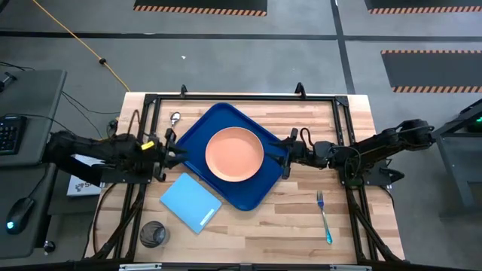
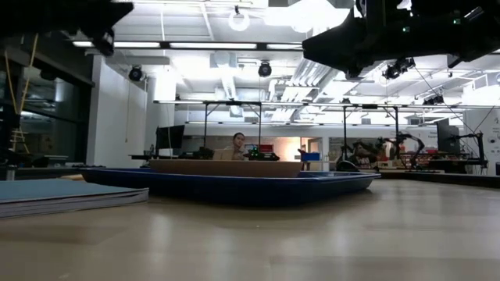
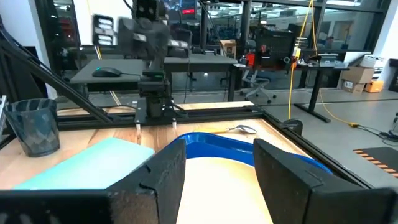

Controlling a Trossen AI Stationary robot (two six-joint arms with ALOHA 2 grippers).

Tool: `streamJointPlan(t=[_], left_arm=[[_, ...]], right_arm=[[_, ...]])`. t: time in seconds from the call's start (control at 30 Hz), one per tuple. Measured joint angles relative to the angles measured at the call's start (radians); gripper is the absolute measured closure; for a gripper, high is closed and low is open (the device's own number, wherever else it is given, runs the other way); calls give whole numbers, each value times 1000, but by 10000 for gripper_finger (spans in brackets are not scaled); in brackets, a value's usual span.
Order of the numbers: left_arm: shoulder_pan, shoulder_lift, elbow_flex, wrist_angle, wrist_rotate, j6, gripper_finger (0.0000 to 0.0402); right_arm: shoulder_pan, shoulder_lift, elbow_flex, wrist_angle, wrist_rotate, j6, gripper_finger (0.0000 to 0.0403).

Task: Pick and place plate/cup/fork/spoon on tray
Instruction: Put the blue glass on the blue serving tray to the top left of the light orange plate

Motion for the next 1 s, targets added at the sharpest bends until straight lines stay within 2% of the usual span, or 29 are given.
streamJointPlan(t=[0.1,0.27,0.43,0.53,0.8,1.0], left_arm=[[-56,156,136,-135,26,13,247],[-188,398,394,-528,69,0,192],[-330,576,556,-722,130,-207,177],[-411,648,599,-779,133,-334,181],[-562,760,602,-906,131,-640,194],[-635,789,602,-852,116,-722,204]], right_arm=[[0,0,0,-8,1,21,224],[0,0,1,-51,6,44,224],[0,0,1,-68,8,49,224],[0,0,1,-68,8,49,224],[0,0,1,-83,8,43,224],[0,1,1,-101,8,43,224]])
